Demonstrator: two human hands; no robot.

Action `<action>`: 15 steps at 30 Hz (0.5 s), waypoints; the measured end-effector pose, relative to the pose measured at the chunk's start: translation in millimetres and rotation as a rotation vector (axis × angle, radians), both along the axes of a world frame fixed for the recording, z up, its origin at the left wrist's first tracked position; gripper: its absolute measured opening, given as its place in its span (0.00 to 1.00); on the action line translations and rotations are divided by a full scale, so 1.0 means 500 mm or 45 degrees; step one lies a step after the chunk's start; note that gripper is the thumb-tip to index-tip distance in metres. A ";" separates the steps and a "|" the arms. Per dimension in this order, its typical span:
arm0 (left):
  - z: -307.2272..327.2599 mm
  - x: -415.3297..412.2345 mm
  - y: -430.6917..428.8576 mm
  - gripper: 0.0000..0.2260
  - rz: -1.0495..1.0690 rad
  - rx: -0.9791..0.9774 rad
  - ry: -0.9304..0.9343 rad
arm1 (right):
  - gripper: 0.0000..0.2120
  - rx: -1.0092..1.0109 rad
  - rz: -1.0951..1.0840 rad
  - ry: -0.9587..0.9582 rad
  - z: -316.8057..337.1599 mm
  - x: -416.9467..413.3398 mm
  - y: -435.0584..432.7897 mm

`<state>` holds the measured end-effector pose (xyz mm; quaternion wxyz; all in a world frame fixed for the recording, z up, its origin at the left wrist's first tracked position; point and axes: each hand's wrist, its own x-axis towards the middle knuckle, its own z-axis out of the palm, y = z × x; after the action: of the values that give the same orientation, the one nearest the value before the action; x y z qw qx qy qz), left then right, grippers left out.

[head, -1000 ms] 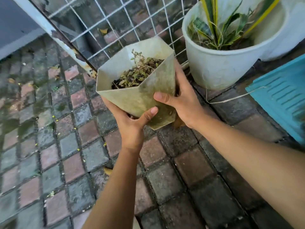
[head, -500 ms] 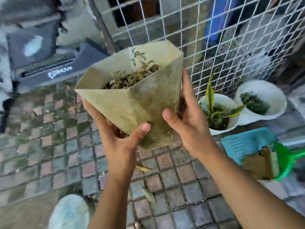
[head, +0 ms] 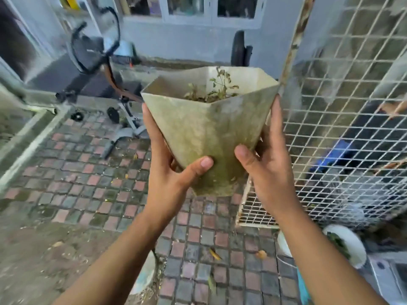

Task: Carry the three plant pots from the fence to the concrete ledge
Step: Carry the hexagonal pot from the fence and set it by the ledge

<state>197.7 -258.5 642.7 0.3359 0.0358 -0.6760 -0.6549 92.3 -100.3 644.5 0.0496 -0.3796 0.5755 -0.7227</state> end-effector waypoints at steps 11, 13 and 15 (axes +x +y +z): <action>0.128 -0.005 -0.344 0.50 0.450 -0.089 0.207 | 0.37 -0.197 0.315 0.092 0.118 -0.066 -0.437; 0.126 -0.025 -0.405 0.51 0.535 -0.109 0.204 | 0.36 -0.210 0.420 0.092 0.121 -0.097 -0.514; 0.127 -0.043 -0.465 0.52 0.633 -0.100 0.210 | 0.35 -0.235 0.504 0.088 0.126 -0.130 -0.597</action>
<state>176.1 -491.2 706.4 0.5415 0.1341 -0.6418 -0.5262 27.1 -398.5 707.2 0.1359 -0.5127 0.4225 -0.7350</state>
